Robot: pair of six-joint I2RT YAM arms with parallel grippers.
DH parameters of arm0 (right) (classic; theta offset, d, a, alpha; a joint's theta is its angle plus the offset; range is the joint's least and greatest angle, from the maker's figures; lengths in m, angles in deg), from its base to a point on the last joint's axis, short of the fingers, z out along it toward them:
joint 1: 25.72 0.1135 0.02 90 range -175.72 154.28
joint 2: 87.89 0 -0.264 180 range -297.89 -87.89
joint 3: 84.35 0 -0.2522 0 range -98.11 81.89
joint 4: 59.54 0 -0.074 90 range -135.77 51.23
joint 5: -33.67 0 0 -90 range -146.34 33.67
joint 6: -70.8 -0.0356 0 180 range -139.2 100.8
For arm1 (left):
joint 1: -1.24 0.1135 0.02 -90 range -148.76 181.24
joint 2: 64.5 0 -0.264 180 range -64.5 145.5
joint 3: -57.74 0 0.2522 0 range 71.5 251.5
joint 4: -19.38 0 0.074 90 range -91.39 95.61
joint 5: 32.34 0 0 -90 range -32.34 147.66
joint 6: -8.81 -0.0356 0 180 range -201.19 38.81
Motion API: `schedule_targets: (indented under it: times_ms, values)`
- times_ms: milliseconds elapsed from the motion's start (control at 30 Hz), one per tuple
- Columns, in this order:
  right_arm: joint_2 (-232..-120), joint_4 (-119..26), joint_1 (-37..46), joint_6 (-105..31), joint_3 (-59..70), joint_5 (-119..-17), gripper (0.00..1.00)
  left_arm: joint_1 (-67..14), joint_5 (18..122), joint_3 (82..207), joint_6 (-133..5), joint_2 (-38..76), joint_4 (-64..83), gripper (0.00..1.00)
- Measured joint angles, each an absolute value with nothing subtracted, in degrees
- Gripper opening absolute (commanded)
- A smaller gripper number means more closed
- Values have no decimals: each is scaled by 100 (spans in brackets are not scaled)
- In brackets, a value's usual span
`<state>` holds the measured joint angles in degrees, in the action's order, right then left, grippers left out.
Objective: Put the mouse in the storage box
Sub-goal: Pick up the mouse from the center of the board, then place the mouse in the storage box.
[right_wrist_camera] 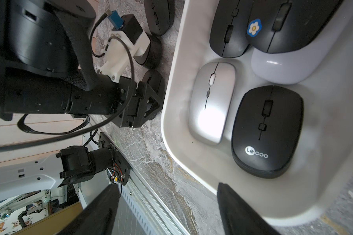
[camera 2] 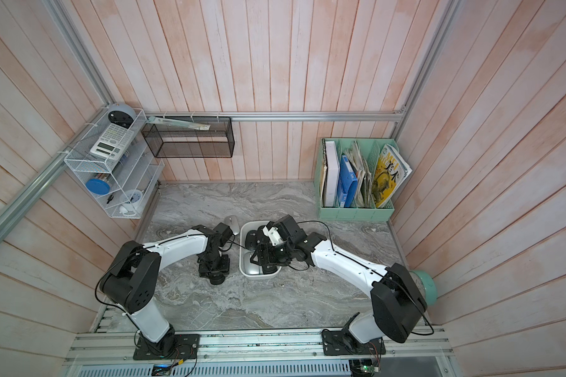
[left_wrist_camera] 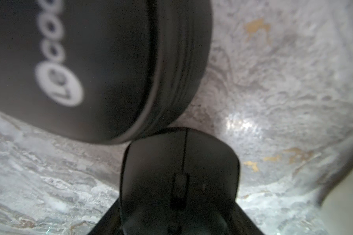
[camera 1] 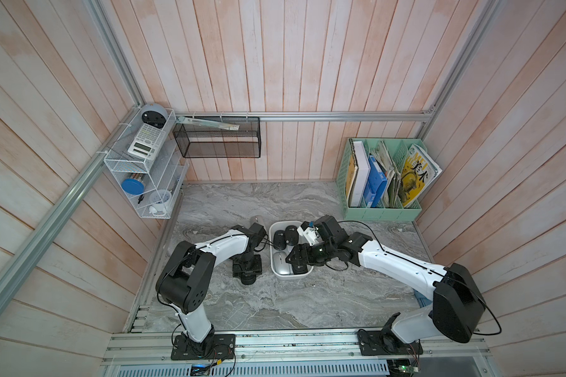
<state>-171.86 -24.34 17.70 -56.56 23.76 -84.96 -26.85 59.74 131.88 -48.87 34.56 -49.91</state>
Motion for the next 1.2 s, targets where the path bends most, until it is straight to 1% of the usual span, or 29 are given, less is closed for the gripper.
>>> schedule_targets:
  times_ms: [267,400,500,600,667,967,1200]
  values:
    - [-17319,-2775,1772,-5825,2378,-8467,80,-2722,5852,13350,-4835,2584,-5420,41]
    - [-17251,-2784,1694,-5993,2439,-8115,81,-2736,5852,13663,-4774,2344,-5665,41]
    - [-17020,-2784,1337,-6236,2697,-7807,81,-2819,5872,14006,-4704,2248,-5774,41]
    - [-16762,-2782,808,-6469,3053,-7575,81,-3037,5872,14408,-4623,2287,-5828,41]
    - [-16569,-2764,588,-6579,3276,-7392,81,-3234,5872,14736,-4586,2436,-5868,41]
    - [-15675,-2646,223,-6823,3751,-6896,81,-3918,5935,15864,-4444,3638,-5861,41]
    - [-15527,-2692,209,-6961,4094,-6813,81,-4266,6060,16489,-4341,4442,-5846,41]
